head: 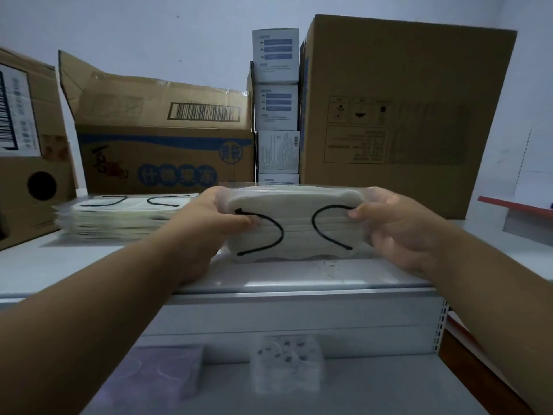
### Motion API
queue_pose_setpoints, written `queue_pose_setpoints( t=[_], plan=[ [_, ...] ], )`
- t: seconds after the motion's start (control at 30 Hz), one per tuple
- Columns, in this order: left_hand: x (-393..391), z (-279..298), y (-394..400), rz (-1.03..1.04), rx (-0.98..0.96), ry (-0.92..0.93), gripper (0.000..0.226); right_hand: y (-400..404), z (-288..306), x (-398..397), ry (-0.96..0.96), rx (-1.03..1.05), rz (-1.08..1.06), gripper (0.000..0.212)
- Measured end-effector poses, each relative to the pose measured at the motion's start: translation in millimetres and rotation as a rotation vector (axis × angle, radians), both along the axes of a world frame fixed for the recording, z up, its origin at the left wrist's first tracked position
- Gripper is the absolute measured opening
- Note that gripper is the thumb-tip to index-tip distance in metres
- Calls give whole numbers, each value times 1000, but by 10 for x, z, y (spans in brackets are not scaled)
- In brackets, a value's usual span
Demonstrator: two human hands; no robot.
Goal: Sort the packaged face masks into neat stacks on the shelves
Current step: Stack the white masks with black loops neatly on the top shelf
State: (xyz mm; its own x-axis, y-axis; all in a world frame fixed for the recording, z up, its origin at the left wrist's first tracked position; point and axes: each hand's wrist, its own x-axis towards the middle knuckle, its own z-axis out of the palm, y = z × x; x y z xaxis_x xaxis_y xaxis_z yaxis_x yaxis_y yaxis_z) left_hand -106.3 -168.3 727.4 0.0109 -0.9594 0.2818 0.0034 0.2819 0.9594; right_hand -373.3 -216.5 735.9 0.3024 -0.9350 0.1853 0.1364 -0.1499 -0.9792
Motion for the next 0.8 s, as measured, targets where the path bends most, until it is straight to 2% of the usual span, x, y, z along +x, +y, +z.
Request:
queue_pose_setpoints(
  t=[0.1,0.23,0.33,0.43,0.53,0.6,0.73,0.8],
  plan=[
    [6,-14,9,-32,42,0,39,28,-33,26,47,56,24,37],
    [40,6,28,47,53,-85,38,11,-31,16,79,45,-62,32],
    [53,129,-2,78,66,-126,31,-33,15,29,106,-31,-147,25],
    [48,416,-190,236,10,-140,27,-187,186,54,84,-152,-271,17],
    [-19,604,-496,450,-114,-365,45,-364,424,62,196,-235,-446,29],
    [-99,610,-677,501,-151,-532,48,-475,484,73,309,-209,-515,36],
    [-194,535,-981,536,-131,-914,14,-748,419,133,539,-109,-478,19],
    [-194,445,-1047,532,-127,-943,12,-842,384,145,663,-113,-464,9]
  ],
)
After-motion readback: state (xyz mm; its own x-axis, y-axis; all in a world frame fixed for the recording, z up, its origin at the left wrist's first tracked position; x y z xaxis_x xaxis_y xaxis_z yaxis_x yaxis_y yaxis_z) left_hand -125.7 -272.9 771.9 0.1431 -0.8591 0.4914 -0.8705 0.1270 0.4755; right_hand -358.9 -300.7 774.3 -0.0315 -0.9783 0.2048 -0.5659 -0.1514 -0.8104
